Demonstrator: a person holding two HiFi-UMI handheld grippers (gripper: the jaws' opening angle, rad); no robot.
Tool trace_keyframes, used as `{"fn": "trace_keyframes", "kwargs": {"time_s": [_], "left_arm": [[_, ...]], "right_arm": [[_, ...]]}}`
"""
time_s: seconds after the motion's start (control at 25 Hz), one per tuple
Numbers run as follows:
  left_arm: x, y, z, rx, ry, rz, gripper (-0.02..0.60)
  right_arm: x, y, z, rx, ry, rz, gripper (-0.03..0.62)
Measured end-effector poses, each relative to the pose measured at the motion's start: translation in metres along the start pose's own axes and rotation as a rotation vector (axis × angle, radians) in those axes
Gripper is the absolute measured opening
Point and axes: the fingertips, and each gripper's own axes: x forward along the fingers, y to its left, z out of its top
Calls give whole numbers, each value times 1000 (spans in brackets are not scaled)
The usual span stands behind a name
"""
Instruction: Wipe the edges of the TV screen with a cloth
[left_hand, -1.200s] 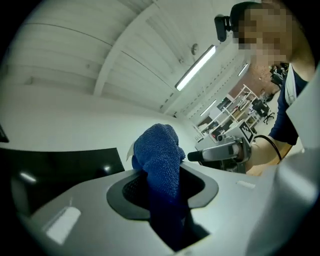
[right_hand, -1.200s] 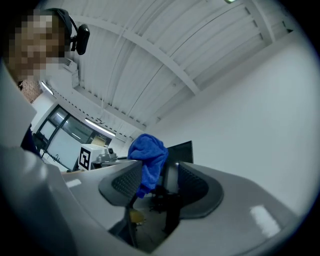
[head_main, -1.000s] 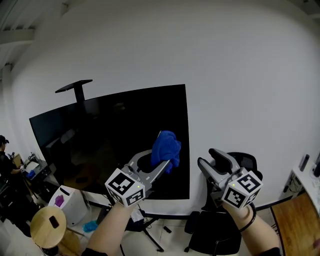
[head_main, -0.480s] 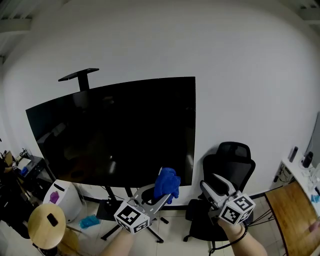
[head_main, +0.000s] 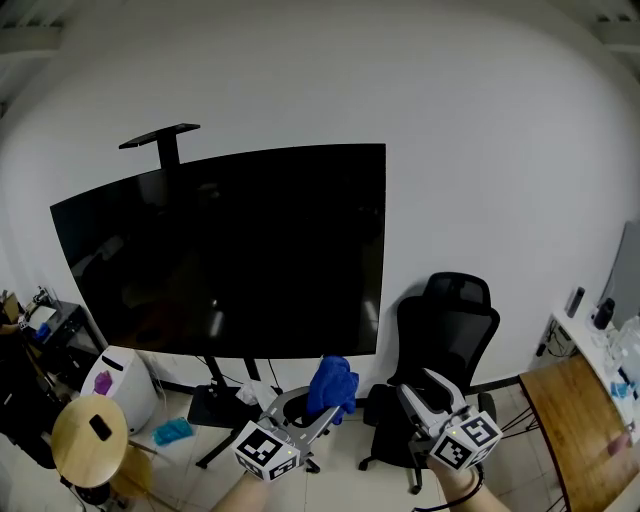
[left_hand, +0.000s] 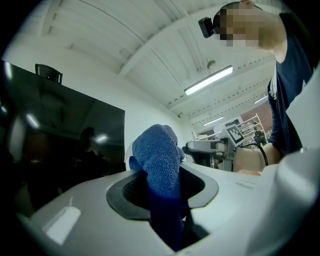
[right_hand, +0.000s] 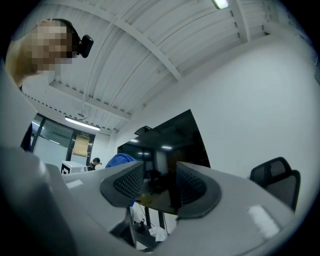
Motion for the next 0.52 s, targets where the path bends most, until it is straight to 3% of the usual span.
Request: {"fn": "trace_keyframes", "kwargs": {"time_s": [0.52], "left_arm": [[7,-40,-16,-35,33,47,132]], "right_arm": [[-41,-21,-11,76,23,3,209]]}}
